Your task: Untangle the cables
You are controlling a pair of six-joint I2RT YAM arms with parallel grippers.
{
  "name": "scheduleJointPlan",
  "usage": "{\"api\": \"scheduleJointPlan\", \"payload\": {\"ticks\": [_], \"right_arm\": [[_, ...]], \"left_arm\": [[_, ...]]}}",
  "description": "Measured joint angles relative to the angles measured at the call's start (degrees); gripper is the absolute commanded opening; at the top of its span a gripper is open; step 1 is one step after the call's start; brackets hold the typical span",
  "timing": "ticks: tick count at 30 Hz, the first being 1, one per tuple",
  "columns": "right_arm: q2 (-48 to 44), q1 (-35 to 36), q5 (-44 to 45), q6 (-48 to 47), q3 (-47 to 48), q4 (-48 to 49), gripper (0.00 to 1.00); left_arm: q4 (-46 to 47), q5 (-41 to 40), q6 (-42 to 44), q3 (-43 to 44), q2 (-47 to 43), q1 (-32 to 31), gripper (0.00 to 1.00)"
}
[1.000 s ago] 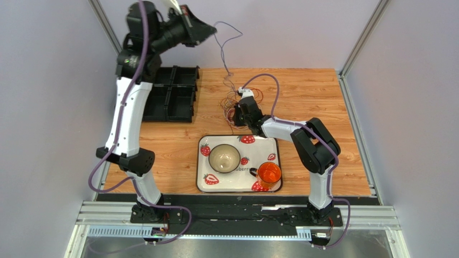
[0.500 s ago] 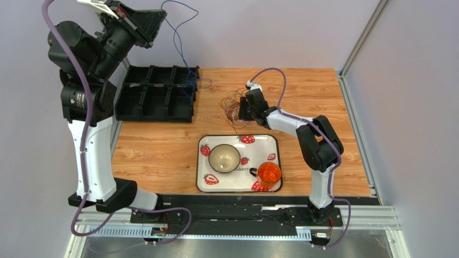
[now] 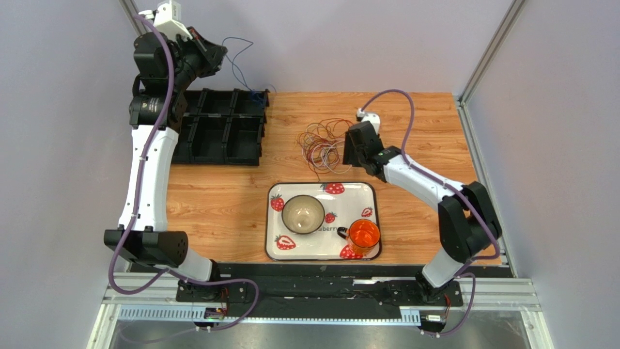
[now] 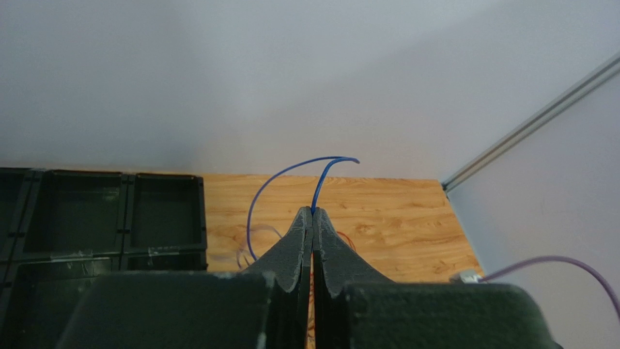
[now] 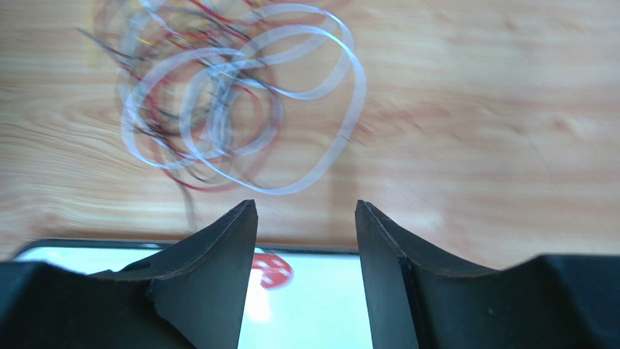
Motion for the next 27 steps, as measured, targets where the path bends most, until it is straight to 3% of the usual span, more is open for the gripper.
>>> {"api": "scheduleJointPlan", "payload": {"ticks": [7,14,21,27], "right_arm": [[-5.2,-0.2,6.8,4.0,-12.2,-4.5,0.54],[-5.8,-0.2,8.9,5.6,-14.3,-5.9,0.49],[-3.3,-0.2,8.5,5.7,-12.9,-6.1,0.44],[-3.3,-0.2,7.7,5.3,-12.9,-5.6,0.42]], "left_arm": [[9.1,-0.3,-2.1,-3.7,1.1,3.1,0.00],[16.0,-3.4,-4.9,-0.7,7.6,7.7,0.00],[18.5,-3.1,-8.6,7.0,19.3,13.7,0.00],[16.2,-7.4,-6.2,16.2,26.7,15.1,0.00]]}}
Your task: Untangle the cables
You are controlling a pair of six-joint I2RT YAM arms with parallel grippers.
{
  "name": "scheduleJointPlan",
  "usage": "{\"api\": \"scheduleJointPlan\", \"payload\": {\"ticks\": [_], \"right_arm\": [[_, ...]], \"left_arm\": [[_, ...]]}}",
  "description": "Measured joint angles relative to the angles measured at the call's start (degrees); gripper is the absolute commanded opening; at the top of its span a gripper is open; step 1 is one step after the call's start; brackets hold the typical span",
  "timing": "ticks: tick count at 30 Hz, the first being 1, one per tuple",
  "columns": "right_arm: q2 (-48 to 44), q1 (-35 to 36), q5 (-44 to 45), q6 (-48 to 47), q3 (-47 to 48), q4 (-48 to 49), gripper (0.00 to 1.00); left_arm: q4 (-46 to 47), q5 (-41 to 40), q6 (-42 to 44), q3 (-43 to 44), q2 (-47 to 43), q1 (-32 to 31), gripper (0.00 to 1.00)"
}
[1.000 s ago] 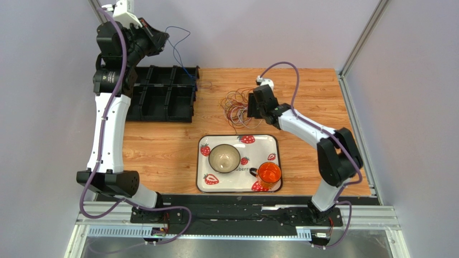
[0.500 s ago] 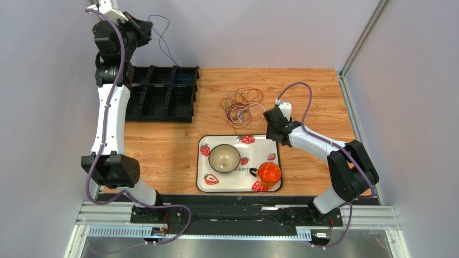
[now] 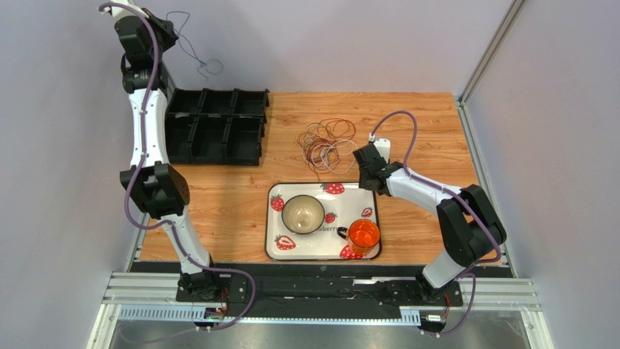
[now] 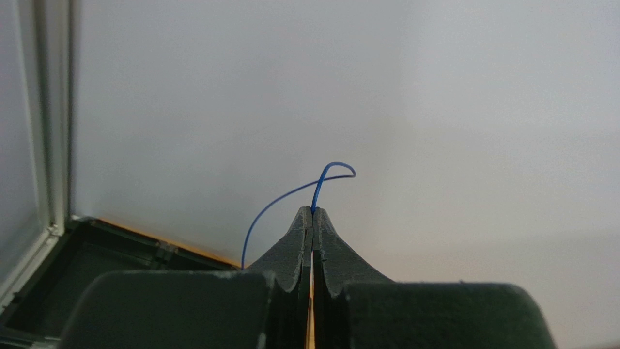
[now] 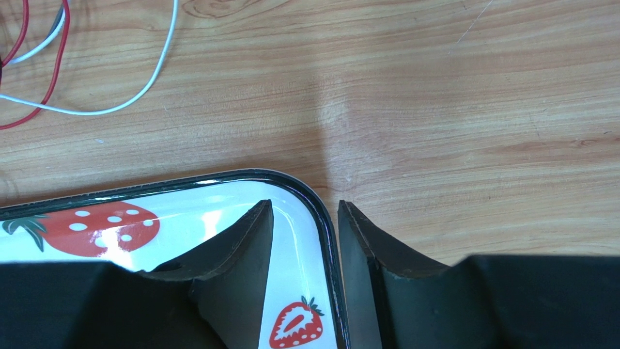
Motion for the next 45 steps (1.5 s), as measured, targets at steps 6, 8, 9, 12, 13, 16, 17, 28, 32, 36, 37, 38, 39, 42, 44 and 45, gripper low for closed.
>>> {"api": "scheduleJointPlan", "payload": {"ticks": [6,8,9,12,13,16,17,28,32,36,37,38,39,42,44,45], "right_arm": [[0.0,-0.7,-1.8,-0.2,0.0,0.7,0.43],[0.0,-1.0,-2.4,-0.2,0.0,1.0,0.43],[0.0,-1.2,-2.6,-0.2,0.0,1.1,0.43],[0.0,-1.7,-3.4,-0.2,-0.3,1.6,0.43],[0.0,-1.8,-3.7,-0.3,-0.4,1.7,0.43],[0.0,-2.0,-4.2,-0.3,-0.5,1.9,0.42],[0.0,-2.1,-4.3,-0.3,-0.6,2.1,0.43],[-0.1,-2.3,-5.3,-0.5,-1.4,3.2,0.42],[-0.1,-2.5,-5.7,-0.5,-1.4,3.4,0.42],[-0.1,-2.7,-6.1,-0.5,-1.4,3.5,0.42],[-0.1,-2.8,-6.2,-0.5,-1.4,3.5,0.42],[-0.1,-2.8,-6.3,-0.5,-1.4,3.4,0.42],[-0.1,-2.8,-6.3,-0.5,-1.4,3.5,0.42],[-0.1,-2.8,-6.3,-0.5,-1.4,3.5,0.42],[-0.1,-2.8,-6.3,-0.5,-1.4,3.5,0.42],[-0.1,-2.8,-6.4,-0.5,-1.4,3.5,0.42]], "left_arm": [[1.6,-9.3,8.0,2.6,0.9,-0.2,0.00],[2.3,-10.2,10.6,2.6,1.1,-0.5,0.00],[2.7,-10.8,12.0,2.6,1.3,-0.7,0.00],[5.3,-15.4,17.6,2.1,2.3,-2.4,0.00],[5.8,-16.6,18.9,1.9,2.6,-3.0,0.00],[7.8,-21.1,22.4,1.7,4.8,-5.1,0.00],[8.0,-22.4,23.1,1.5,5.6,-5.6,0.00],[6.5,-25.2,22.5,0.9,12.0,-2.7,0.00],[6.0,-21.6,20.4,1.6,12.0,-2.3,0.00],[6.1,-19.0,18.5,1.7,11.7,-3.5,0.00],[6.0,-18.6,18.3,1.7,11.5,-4.1,0.00],[6.0,-18.3,18.1,2.0,11.4,-4.6,0.00],[6.0,-18.1,18.0,2.5,11.3,-5.2,0.00],[6.1,-17.9,17.9,4.1,10.4,-6.8,0.00],[6.2,-17.9,18.4,5.5,9.5,-7.9,0.00],[6.5,-17.9,18.6,6.0,8.8,-8.4,0.00]]}}
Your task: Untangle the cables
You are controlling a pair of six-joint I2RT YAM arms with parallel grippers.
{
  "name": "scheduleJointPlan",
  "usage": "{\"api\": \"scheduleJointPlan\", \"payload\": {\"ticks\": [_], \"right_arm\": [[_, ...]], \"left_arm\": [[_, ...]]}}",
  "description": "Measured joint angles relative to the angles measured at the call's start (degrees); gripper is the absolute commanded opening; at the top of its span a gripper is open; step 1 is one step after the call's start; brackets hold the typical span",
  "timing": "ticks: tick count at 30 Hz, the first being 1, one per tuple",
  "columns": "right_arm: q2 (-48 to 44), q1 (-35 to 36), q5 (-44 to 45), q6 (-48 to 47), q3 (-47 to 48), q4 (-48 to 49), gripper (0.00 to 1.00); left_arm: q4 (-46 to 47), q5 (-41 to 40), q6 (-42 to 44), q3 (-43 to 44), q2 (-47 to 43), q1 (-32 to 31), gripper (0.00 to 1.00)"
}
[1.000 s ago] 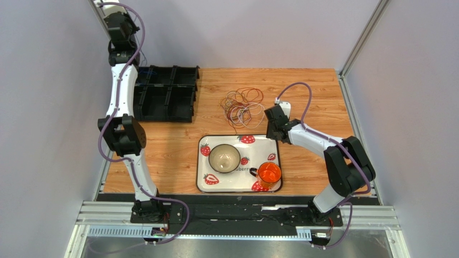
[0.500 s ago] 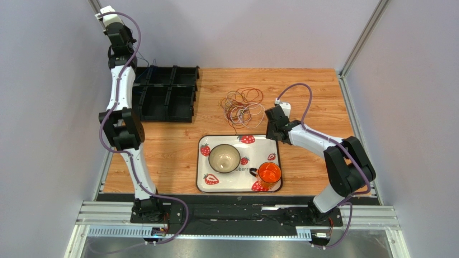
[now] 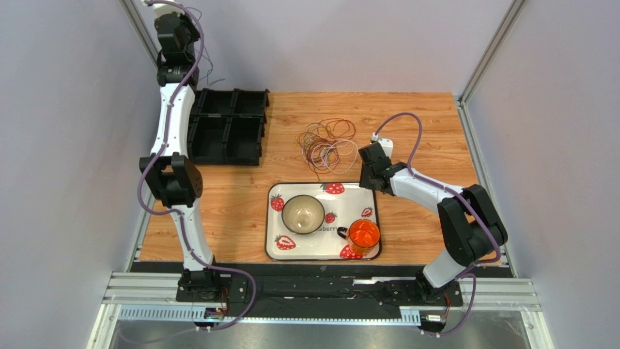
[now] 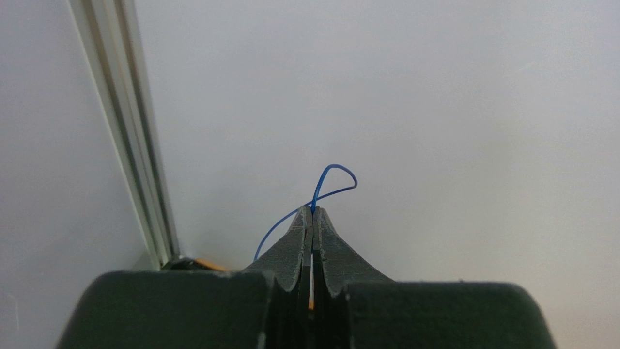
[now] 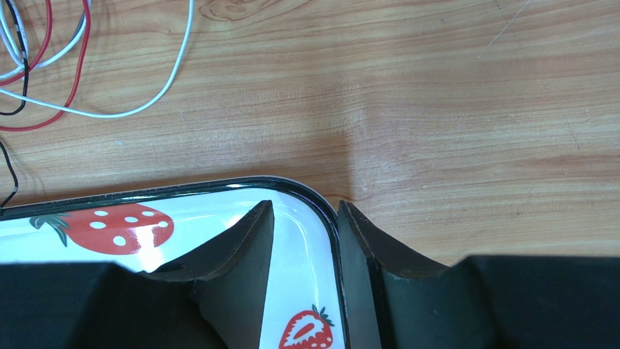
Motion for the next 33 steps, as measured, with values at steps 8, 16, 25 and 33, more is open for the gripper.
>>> {"api": "scheduleJointPlan", "payload": {"ticks": [8,16,25,33], "right_arm": [[0.0,0.0,-0.3,0.0,0.0,0.0,0.42],[0.0,0.0,-0.3,0.0,-0.1,0.3,0.42],[0.0,0.0,-0.4,-0.2,-0.7,0.5,0.42],[0.0,-0.1,-0.8,-0.2,-0.8,0.5,0.42]], "left_arm": [[3.8,-0.4,2.1,3.7,-4.5,-3.0,0.00],[5.1,-3.2,2.3,3.5,-3.5,-3.1,0.00],[7.4,-6.6,1.5,1.1,3.1,-1.9,0.00],[6.7,-4.9,-0.6,-6.7,7.8,0.1,0.00]]}}
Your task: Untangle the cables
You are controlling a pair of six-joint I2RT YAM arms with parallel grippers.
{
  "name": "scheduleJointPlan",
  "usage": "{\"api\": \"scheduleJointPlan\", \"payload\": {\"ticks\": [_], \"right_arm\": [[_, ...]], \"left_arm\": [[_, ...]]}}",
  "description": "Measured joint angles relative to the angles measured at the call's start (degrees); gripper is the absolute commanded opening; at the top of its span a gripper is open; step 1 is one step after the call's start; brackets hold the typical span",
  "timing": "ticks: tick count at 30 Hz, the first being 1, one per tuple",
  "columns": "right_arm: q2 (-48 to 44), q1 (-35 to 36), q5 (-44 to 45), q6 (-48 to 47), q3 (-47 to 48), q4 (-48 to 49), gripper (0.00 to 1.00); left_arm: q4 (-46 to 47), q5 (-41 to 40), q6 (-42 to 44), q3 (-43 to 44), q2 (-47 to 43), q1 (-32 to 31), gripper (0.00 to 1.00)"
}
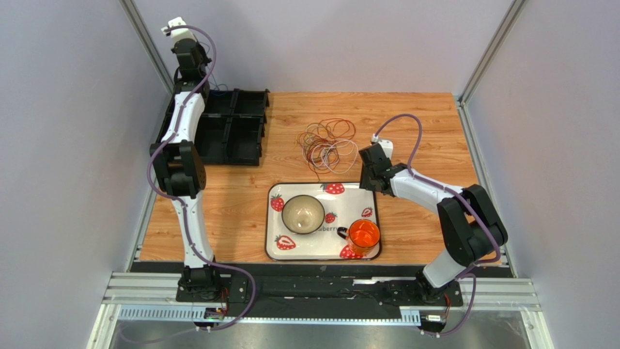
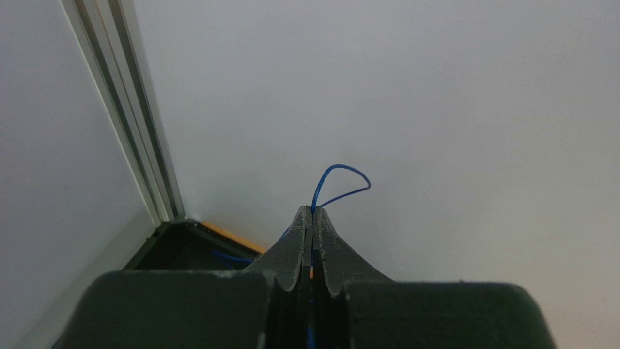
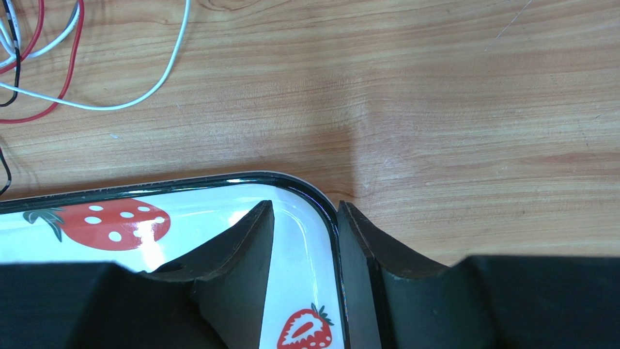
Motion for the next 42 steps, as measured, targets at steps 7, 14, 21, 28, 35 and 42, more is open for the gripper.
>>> {"api": "scheduleJointPlan", "payload": {"ticks": [7,14,21,28,35,42], "right_arm": [[0.0,-0.3,-0.4,0.0,0.0,0.1,0.42],[0.0,-0.5,-0.7,0.0,-0.1,0.4,0.42],[0.0,-0.6,-0.7,0.0,-0.1,0.4,0.42],[-0.2,-0.7,-0.9,0.0,-0.1,0.4,0.42],[-0.2,-0.7,-1.1,0.0,-0.1,0.6,0.42],[-0.2,-0.8,-1.2,0.0,-0.1,0.6,0.42]], "left_arm": [[0.9,5.8,-1.0,-0.9,0.1,-0.3,0.00],[1.1,10.5,0.9,0.2,0.0,-3.1,0.00],[0.2,12.3,0.7,0.3,0.0,-4.3,0.00],[-2.1,5.8,-1.4,-1.4,0.0,-2.9,0.00],[-11.3,4.2,-6.2,7.6,6.3,1.5,0.00],[-21.1,1.0,-4.2,11.5,11.9,2.9,0.00]]}}
